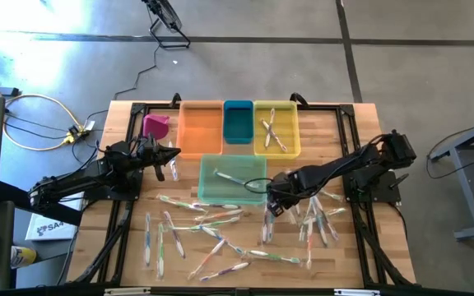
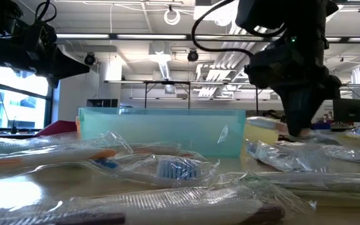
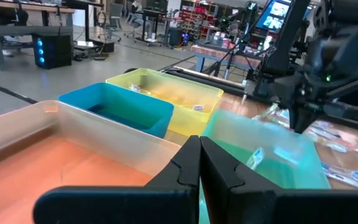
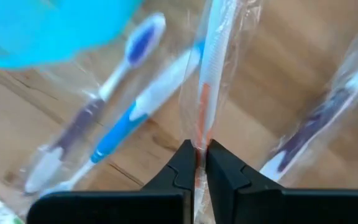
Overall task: Pick & Place Toothbrushes
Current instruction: Put the orange toothbrush into the blue bin
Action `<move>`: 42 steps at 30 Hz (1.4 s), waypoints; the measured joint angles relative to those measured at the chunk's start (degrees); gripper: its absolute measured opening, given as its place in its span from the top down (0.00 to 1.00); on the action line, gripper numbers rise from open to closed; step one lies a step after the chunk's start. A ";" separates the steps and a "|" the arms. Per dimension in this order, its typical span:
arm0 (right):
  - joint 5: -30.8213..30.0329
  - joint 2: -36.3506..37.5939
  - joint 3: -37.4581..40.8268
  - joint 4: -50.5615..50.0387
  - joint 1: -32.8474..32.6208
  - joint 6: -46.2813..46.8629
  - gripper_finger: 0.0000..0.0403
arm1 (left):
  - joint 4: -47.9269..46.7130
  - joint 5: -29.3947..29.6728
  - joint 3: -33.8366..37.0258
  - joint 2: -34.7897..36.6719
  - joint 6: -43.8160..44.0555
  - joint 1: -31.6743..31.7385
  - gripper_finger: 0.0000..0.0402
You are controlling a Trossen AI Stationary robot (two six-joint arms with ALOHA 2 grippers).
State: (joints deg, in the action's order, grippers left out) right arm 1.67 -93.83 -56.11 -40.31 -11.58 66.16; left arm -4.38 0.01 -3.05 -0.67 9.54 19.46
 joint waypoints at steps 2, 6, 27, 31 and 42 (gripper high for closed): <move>-0.93 1.76 0.01 -0.12 0.75 -0.56 0.97 | 0.00 0.00 0.00 0.00 0.00 0.00 1.00; -1.74 5.21 -0.08 -0.03 2.77 -2.23 0.97 | 0.02 0.05 0.00 0.00 0.00 0.01 1.00; -7.78 16.93 -0.08 16.64 15.96 -23.23 0.97 | 0.37 0.52 0.02 0.00 -0.24 0.00 1.00; -7.79 16.62 -0.08 25.56 18.79 -30.48 0.97 | 0.74 0.58 0.07 0.00 -0.24 0.02 1.00; -12.37 16.58 -0.08 45.44 24.77 -44.04 0.97 | 1.05 0.63 0.09 0.00 -0.24 0.00 1.00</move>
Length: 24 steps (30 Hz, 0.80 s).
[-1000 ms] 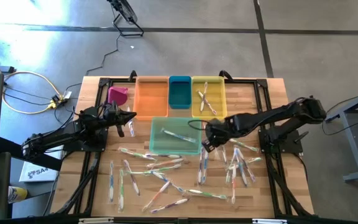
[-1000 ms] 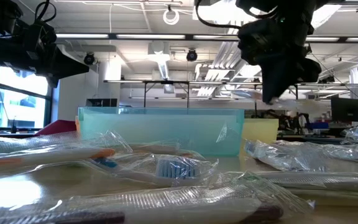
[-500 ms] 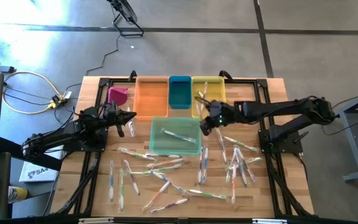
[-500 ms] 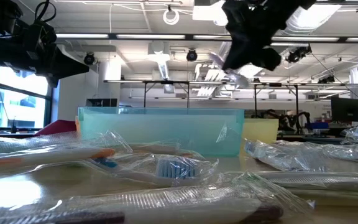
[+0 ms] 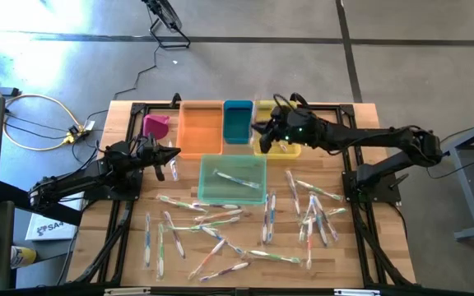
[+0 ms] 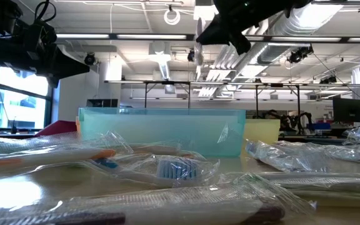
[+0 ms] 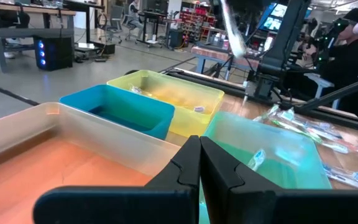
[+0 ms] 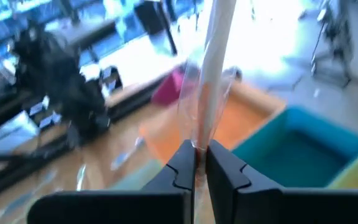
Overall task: Pick & Place Toothbrushes
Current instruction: Put the orange toothbrush into the blue bin
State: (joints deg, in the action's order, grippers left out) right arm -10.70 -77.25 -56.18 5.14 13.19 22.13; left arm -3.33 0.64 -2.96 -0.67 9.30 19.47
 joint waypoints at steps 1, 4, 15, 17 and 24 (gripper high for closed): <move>-1.04 0.00 0.00 1.36 0.21 -0.76 0.97 | 0.02 0.00 0.00 0.00 0.00 0.02 1.00; -2.96 -0.02 0.00 5.31 0.90 -2.87 0.97 | 0.08 0.02 0.00 0.00 0.00 0.01 1.00; -2.43 -6.10 -1.19 13.42 2.38 -4.50 0.97 | 0.17 0.13 0.00 0.00 -0.01 0.02 1.00; -2.06 -8.29 -3.16 12.56 2.36 -4.89 0.97 | 0.20 0.33 0.00 0.02 0.00 0.00 1.00; -1.04 -16.29 -14.62 2.62 3.02 -8.60 0.97 | 0.20 0.39 0.00 0.01 -0.02 0.02 1.00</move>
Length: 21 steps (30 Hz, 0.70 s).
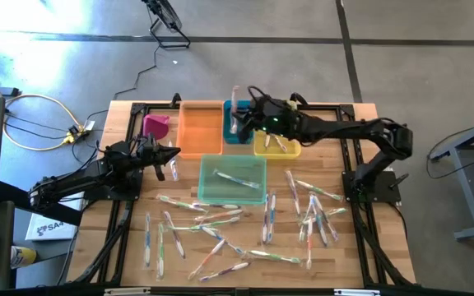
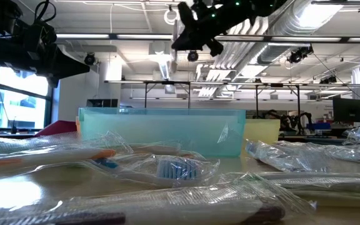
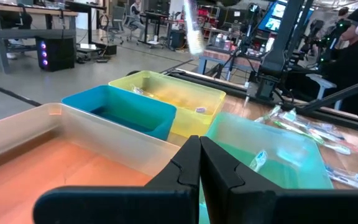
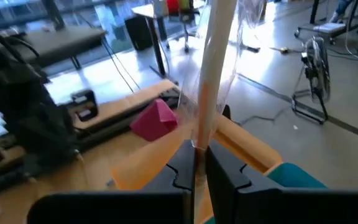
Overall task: Pick & Place Toothbrushes
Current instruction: Put the orange toothbrush into the blue bin
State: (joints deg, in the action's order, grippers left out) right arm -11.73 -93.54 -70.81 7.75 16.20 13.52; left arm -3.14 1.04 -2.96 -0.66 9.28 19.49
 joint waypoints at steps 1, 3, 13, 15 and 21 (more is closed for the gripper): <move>-0.04 -1.15 -1.84 -1.89 0.37 -0.23 0.97 | 0.00 0.00 0.00 -0.01 -0.01 -0.02 1.00; -0.14 -3.64 -5.45 -5.26 1.19 -0.62 0.97 | 0.00 0.02 0.00 0.00 0.00 0.00 1.00; 4.71 -13.40 -14.38 -14.26 7.60 -1.84 0.97 | 0.00 0.07 0.00 0.01 -0.01 -0.01 1.00; 6.09 -13.94 -14.38 -15.34 9.16 -0.51 0.97 | 0.00 0.15 0.00 -0.01 -0.01 0.00 1.00; 7.62 -13.94 -14.36 -20.65 12.47 1.46 0.97 | 0.00 0.15 -0.02 0.01 0.00 0.00 1.00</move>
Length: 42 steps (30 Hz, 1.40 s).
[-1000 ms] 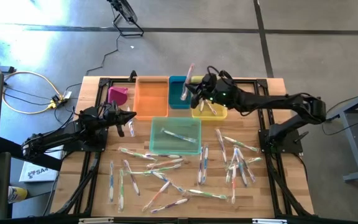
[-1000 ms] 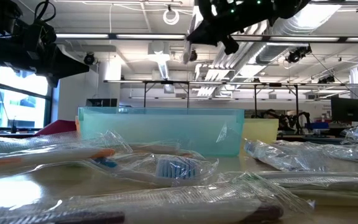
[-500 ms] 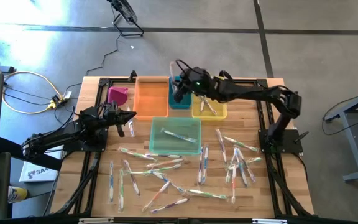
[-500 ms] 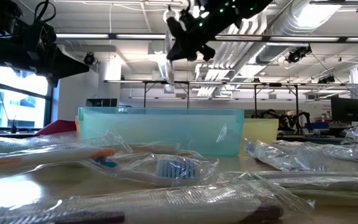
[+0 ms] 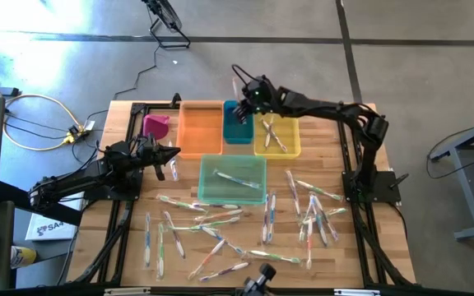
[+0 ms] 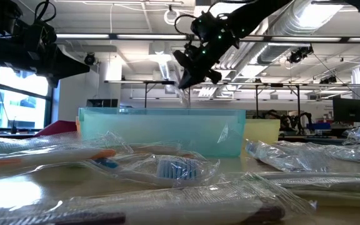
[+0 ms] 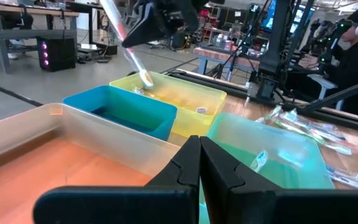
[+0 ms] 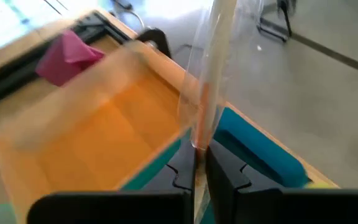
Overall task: Pick & Place Toothbrushes
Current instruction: Put the orange toothbrush into the blue bin, then put the green toothbrush into the orange bin
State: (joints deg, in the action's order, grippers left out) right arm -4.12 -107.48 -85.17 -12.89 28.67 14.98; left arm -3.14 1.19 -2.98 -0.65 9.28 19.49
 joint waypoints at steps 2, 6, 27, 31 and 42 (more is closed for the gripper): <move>1.81 0.00 0.00 -0.59 0.71 -0.05 0.97 | 0.00 0.00 0.00 0.01 0.02 0.00 1.00; 4.33 -1.31 -0.09 -0.20 1.07 -0.17 0.97 | 0.00 0.00 0.00 0.01 -0.01 0.00 1.00; 5.24 -6.37 -0.03 -4.40 1.20 -1.36 0.97 | -0.13 -0.04 -0.02 0.01 0.02 -0.01 1.00; 6.74 -7.48 0.04 -4.32 1.35 -1.35 0.95 | -0.20 -0.08 -0.07 0.00 0.01 -0.01 1.00; 4.19 -7.50 0.04 -4.40 1.17 -1.35 0.71 | -0.31 -0.15 -0.07 0.01 0.02 0.00 1.00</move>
State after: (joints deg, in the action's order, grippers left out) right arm 0.07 -114.98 -85.12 -17.30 29.85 13.63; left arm -3.44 1.04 -3.05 -0.65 9.30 19.49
